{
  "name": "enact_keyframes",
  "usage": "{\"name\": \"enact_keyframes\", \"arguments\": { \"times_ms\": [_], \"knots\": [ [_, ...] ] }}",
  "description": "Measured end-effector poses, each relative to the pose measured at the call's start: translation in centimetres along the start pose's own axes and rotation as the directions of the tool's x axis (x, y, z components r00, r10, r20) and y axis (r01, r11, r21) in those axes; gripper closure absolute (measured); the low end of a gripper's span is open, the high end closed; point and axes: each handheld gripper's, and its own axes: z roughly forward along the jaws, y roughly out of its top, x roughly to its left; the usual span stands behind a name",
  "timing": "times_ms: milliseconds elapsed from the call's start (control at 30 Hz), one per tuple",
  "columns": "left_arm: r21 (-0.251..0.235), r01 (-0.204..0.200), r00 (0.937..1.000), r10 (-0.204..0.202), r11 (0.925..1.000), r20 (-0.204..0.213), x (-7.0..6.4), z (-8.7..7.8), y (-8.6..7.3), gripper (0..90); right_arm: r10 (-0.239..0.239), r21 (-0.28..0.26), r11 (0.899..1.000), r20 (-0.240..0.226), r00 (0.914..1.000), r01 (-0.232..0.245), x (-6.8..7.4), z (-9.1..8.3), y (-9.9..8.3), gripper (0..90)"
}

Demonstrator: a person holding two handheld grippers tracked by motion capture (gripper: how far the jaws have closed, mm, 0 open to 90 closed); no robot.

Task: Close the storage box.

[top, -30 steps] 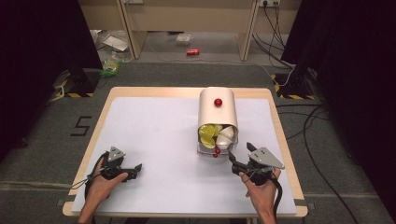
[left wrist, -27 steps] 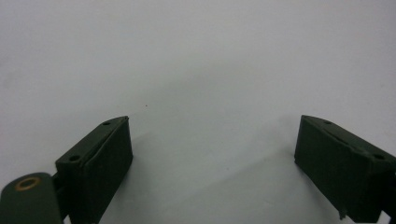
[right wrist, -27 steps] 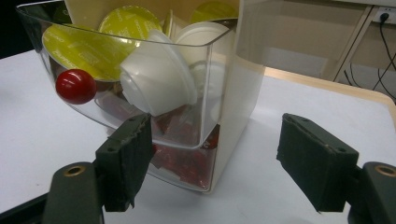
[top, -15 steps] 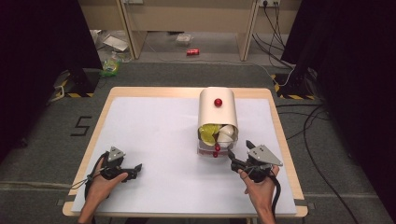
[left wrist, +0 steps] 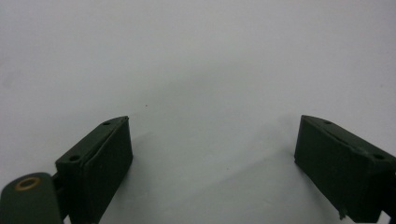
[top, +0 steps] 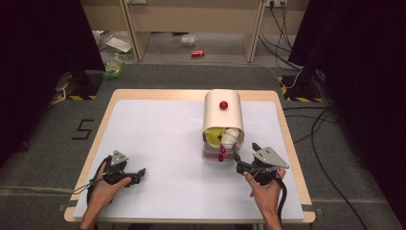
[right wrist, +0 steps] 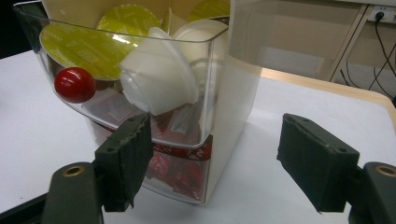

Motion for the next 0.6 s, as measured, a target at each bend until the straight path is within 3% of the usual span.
{"name": "enact_keyframes", "arguments": {
  "times_ms": [600],
  "knots": [
    [0.0,0.001,1.0,-0.001,1.0,0.0,0.0,0.0,0.0,10.5,-0.003,-0.005,1.0,0.011,0.9999,0.003,-0.15,0.7,0.2,27.3]
  ]
}}
